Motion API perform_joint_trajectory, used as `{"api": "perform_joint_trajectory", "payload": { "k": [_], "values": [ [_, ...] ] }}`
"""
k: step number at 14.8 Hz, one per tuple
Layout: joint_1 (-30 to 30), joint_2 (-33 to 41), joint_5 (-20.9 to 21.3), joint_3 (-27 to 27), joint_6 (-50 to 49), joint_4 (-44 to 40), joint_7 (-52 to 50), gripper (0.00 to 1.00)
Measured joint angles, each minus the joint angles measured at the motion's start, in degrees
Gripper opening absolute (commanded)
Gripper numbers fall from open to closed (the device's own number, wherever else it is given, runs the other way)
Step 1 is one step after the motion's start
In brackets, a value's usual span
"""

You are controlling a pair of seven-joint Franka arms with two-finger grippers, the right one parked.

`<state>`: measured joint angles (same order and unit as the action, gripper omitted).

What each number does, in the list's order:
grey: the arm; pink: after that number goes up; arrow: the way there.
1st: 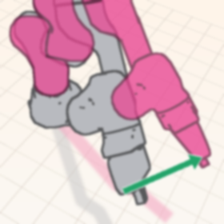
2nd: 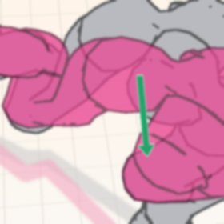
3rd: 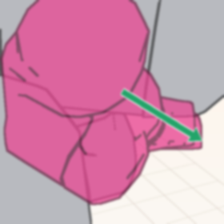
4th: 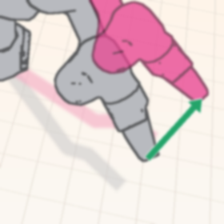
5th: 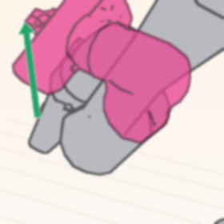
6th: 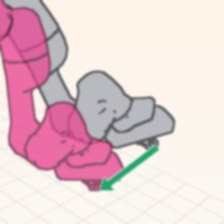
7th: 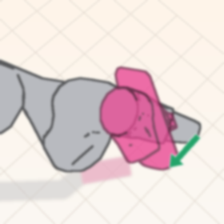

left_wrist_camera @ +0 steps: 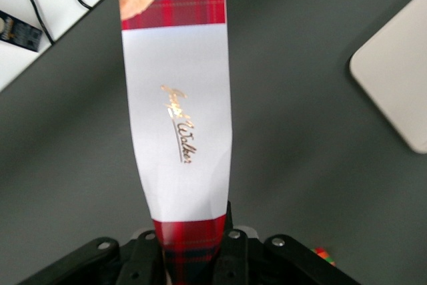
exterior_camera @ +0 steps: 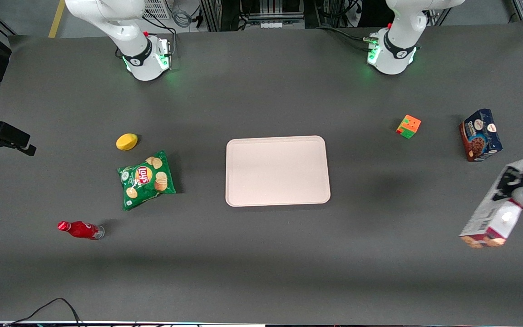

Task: Place red cookie box on tray
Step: 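Carry the held cookie box over the white tray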

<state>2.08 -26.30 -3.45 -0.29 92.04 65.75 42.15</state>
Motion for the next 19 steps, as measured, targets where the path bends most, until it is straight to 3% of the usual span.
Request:
{"api": "perform_joint_trajectory", "payload": {
  "k": [6,11,16,19],
  "values": [
    [-0.3,0.4,2.8,-15.8,-0.4,3.5,-41.0,0.12],
    [-0.7,0.7,10.1,-30.7,2.1,8.9,-71.2,0.12],
    [-1.1,2.0,11.6,-37.7,14.2,21.6,-84.1,0.12],
    [-1.2,3.9,16.2,-39.0,23.9,32.5,-87.8,0.13]
  ]
}}
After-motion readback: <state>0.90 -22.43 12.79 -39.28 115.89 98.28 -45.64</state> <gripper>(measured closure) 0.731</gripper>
